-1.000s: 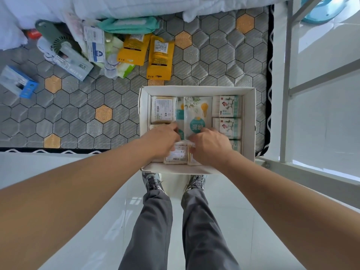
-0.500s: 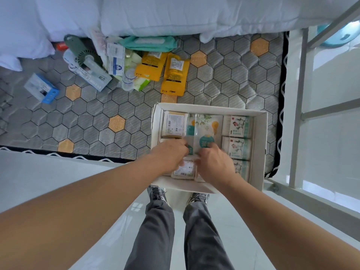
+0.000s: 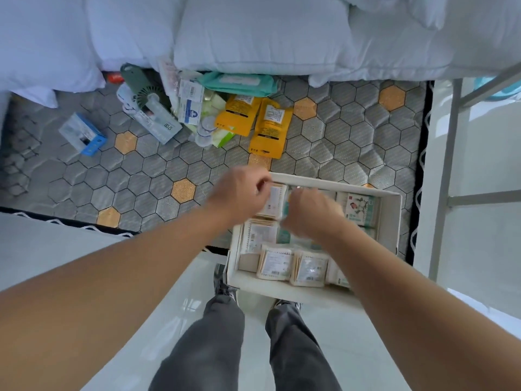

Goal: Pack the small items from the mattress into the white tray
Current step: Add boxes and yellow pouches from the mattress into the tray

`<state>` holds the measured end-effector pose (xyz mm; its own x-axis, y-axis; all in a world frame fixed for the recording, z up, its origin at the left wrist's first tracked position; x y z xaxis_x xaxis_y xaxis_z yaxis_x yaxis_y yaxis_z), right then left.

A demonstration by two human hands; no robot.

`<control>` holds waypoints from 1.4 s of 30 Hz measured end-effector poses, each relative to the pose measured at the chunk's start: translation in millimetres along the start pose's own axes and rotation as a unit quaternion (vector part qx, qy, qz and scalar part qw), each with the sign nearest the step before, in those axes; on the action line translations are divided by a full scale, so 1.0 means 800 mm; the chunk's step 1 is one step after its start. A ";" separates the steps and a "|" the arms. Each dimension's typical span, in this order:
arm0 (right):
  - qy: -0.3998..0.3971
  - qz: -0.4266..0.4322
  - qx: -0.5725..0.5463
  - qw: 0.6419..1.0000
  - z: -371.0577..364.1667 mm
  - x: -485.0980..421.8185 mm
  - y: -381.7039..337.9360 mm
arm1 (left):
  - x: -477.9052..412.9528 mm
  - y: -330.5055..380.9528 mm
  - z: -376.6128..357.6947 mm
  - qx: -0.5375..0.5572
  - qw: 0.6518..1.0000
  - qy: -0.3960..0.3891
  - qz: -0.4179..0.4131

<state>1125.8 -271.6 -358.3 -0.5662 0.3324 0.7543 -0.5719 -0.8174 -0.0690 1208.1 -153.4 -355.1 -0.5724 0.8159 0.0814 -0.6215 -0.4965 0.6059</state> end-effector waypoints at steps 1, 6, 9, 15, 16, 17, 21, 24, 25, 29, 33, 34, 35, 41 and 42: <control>0.016 0.001 -0.008 1.000 0.016 0.001 -0.011 | -0.002 -0.009 0.022 0.008 0.998 0.066 0.023; 0.087 -0.006 -0.013 0.996 0.076 -0.008 -0.073 | 0.019 -0.118 0.079 0.030 0.953 0.132 0.272; 0.106 0.018 -0.037 0.994 0.085 -0.016 -0.110 | 0.068 -0.193 0.072 0.100 0.899 -0.036 0.425; 0.087 0.075 -0.095 0.989 0.058 -0.039 -0.215 | 0.159 -0.276 0.105 0.088 0.866 -0.086 0.484; 0.078 0.078 -0.106 0.988 0.051 -0.045 -0.235 | 0.169 -0.289 0.113 0.091 0.862 -0.061 0.494; 0.073 0.084 -0.120 0.986 0.043 -0.050 -0.256 | 0.178 -0.306 0.120 0.094 0.858 -0.035 0.503; 0.096 0.118 -0.163 0.975 0.018 -0.081 -0.332 | 0.190 -0.372 0.154 0.156 0.818 0.100 0.545; 0.125 0.109 -0.201 0.966 0.009 -0.110 -0.374 | 0.179 -0.414 0.179 0.177 0.800 0.157 0.551; 0.140 0.099 -0.210 0.963 0.009 -0.119 -0.385 | 0.175 -0.426 0.185 0.196 0.789 0.182 0.553; 0.174 0.056 -0.202 0.962 0.008 -0.155 -0.415 | 0.159 -0.472 0.195 0.248 0.745 0.261 0.562; 0.199 0.006 -0.185 0.962 0.010 -0.181 -0.427 | 0.153 -0.529 0.180 0.258 0.714 0.304 0.576; 0.206 -0.007 -0.172 0.963 0.011 -0.186 -0.428 | 0.151 -0.534 0.178 0.263 0.708 0.302 0.581; 0.212 -0.018 -0.160 0.964 0.012 -0.191 -0.430 | 0.150 -0.534 0.178 0.269 0.703 0.291 0.590; 0.269 -0.028 -0.223 0.936 0.010 -0.199 -0.427 | 0.133 -0.507 0.189 0.375 0.665 0.317 0.562; 0.270 -0.018 -0.264 0.926 0.009 -0.196 -0.423 | 0.133 -0.502 0.190 0.390 0.652 0.332 0.559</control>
<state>1412.7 -50.2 -448.2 -0.6739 0.6580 0.3360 -0.7259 -0.5049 -0.4672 1478.2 178.1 -469.5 -0.7014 -0.3636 0.6130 0.6951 -0.1587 0.7012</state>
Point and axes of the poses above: each hand's wrist, its own x-axis away from the middle knuckle, its own z-axis out of the back of the hand, y = z × x, the point moved 4 cm from there along -x, towards the middle knuckle, and after that the axes turned 10 degrees about -z, right-handed, at the moved point
